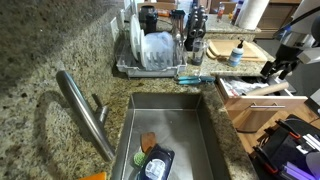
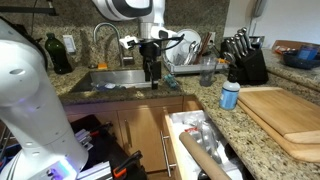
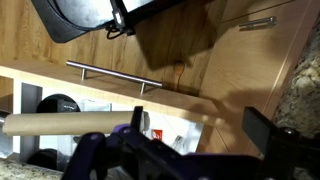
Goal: Remove the brown paper roll from the open drawer and put it on the countertop
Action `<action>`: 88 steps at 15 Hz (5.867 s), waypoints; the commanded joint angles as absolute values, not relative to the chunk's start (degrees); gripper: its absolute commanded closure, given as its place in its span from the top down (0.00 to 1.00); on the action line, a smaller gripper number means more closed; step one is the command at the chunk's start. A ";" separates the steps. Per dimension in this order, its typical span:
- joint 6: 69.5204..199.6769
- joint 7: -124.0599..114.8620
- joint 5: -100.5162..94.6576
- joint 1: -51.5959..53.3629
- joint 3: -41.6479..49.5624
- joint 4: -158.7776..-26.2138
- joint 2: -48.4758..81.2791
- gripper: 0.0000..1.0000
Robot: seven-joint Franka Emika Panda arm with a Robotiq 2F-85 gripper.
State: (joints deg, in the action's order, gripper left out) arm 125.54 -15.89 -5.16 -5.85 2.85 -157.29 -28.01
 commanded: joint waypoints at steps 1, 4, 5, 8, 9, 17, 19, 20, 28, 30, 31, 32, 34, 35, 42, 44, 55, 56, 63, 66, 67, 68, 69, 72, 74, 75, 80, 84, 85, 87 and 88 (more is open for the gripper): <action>123.95 -22.26 -5.42 -10.67 2.54 -157.35 -26.07 1.00; 126.35 -25.18 -7.84 -16.73 5.66 -164.67 -29.69 1.00; 124.66 -25.74 -8.53 -18.84 6.78 -159.13 -24.92 1.00; 124.37 -25.24 -7.93 -20.01 7.69 -159.41 -25.65 1.00; 124.38 -25.33 -8.03 -21.50 8.70 -159.33 -25.34 1.00; 125.90 -43.11 -18.00 -30.51 10.85 -159.06 -20.16 1.00; 127.62 -46.99 -21.81 -33.73 13.76 -159.53 -18.13 1.00; 127.52 -48.78 -22.24 -34.63 15.15 -159.19 -17.14 1.00; 131.10 -64.91 -25.24 -36.07 16.00 -155.20 -12.86 1.00; 134.06 -70.86 -28.56 -37.39 16.82 -153.62 -11.68 1.00; 135.69 -74.13 -30.39 -38.08 17.01 -152.74 -10.65 1.00; 137.11 -77.99 -32.35 -38.72 17.08 -151.74 -9.27 1.00; 135.32 -76.87 -31.54 -37.33 17.56 -153.15 -12.07 1.00; 135.51 -77.99 -32.08 -37.35 17.75 -152.63 -11.38 1.00; 141.91 -98.31 -36.71 -36.92 16.58 -145.57 -0.28 1.00; 143.43 -99.32 -34.95 -34.58 17.87 -142.50 3.29 1.00; 146.97 -80.22 -18.13 -26.34 22.59 -139.94 12.31 1.00; 149.29 -78.46 -16.94 -25.93 22.83 -140.61 12.78 1.00; 150.31 -79.45 -15.96 -22.15 25.51 -139.29 15.80 1.00; 149.24 -77.88 -12.11 -21.84 25.42 -136.77 19.51 1.00; 149.18 -79.22 -13.94 -20.35 26.87 -139.27 15.98 1.00; 149.18 -78.80 -12.77 -20.17 26.91 -138.56 17.24 1.00; 149.19 -78.69 -12.29 -20.05 26.94 -138.01 18.29 1.00; 148.12 -80.32 -11.45 -19.66 27.19 -135.22 21.76 1.00; 147.89 -81.32 -9.89 -19.28 27.47 -134.24 23.58 1.00; 147.65 -81.28 -8.26 -19.34 27.27 -133.78 24.46 1.00; 148.82 -80.02 -8.97 -17.91 28.52 -135.62 22.54 1.00; 146.95 -77.90 -5.25 -19.50 27.11 -133.96 25.44 1.00; 146.80 -77.38 -4.29 -19.60 27.11 -133.88 25.95 1.00; 147.09 -76.76 -2.96 -19.45 27.37 -133.75 26.84 0.75; 147.11 -76.56 -2.40 -19.35 27.45 -133.63 27.18 0.74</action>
